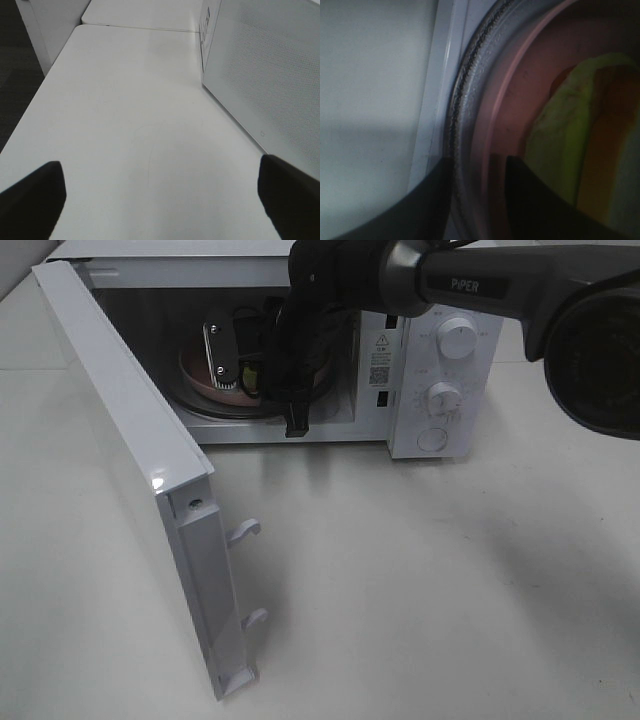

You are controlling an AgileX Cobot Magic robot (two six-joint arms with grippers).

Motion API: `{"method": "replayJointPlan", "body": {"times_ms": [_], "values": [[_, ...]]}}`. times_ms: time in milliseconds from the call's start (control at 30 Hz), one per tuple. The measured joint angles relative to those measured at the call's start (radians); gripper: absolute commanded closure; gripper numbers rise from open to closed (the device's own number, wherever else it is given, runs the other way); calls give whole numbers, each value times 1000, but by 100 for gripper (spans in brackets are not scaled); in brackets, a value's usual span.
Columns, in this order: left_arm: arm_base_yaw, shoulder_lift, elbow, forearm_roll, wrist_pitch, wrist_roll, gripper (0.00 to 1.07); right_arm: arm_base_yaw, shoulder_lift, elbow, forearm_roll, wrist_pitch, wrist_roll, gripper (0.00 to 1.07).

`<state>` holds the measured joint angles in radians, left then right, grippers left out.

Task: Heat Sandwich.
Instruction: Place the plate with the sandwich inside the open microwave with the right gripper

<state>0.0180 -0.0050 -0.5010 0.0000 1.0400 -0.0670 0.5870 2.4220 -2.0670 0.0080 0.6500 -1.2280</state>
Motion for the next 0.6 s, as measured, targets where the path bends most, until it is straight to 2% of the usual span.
{"method": "replayJointPlan", "body": {"times_ms": [33,67,133,167,267,600], "values": [[0,0,0,0,0,0,9,0,0,0,0,0,20,48],[0,0,0,0,0,0,9,0,0,0,0,0,28,44],[0,0,0,0,0,0,9,0,0,0,0,0,34,40],[0,0,0,0,0,0,9,0,0,0,0,0,50,34],[0,0,0,0,0,0,9,0,0,0,0,0,90,27],[0,0,0,0,0,0,9,0,-15,29,0,-9,159,29]]}}
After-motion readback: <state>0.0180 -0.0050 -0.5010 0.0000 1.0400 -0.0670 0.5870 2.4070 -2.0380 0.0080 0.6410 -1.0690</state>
